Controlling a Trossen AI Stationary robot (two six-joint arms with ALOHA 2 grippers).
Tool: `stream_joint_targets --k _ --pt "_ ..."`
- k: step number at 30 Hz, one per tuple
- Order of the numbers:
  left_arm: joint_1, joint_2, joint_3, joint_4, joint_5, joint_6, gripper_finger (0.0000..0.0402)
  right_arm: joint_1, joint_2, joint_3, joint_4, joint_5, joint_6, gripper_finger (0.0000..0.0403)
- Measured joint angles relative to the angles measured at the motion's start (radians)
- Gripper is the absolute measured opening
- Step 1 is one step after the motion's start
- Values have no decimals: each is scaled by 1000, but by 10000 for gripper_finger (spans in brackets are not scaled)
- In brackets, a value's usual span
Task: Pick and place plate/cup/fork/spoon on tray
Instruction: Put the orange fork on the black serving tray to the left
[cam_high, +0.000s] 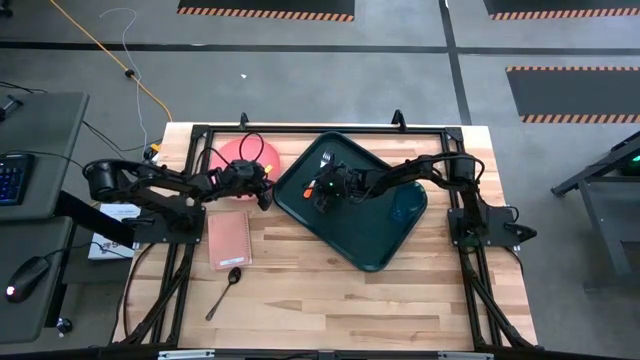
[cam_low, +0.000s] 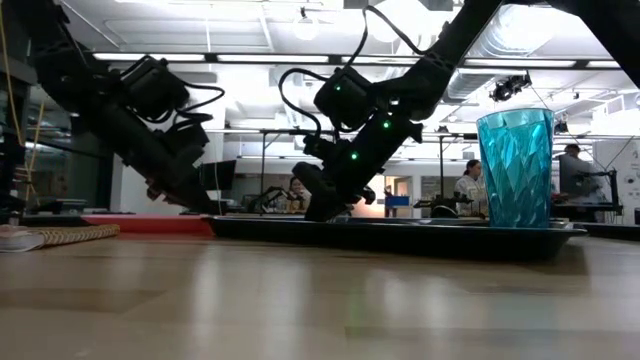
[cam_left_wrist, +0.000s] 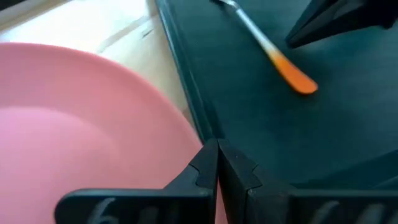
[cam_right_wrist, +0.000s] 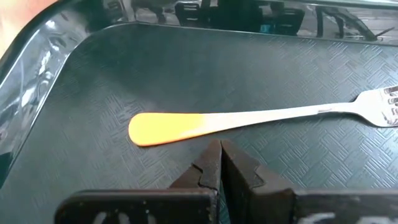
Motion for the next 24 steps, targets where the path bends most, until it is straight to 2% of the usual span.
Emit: stream_joint_targets --k 7,24 --pt "-11 20 55 -101 -73 -1 0 0 0 0 10 1 0 0" --pt "-14 38 56 -94 -67 -2 0 -36 17 0 37 -11 45 0"
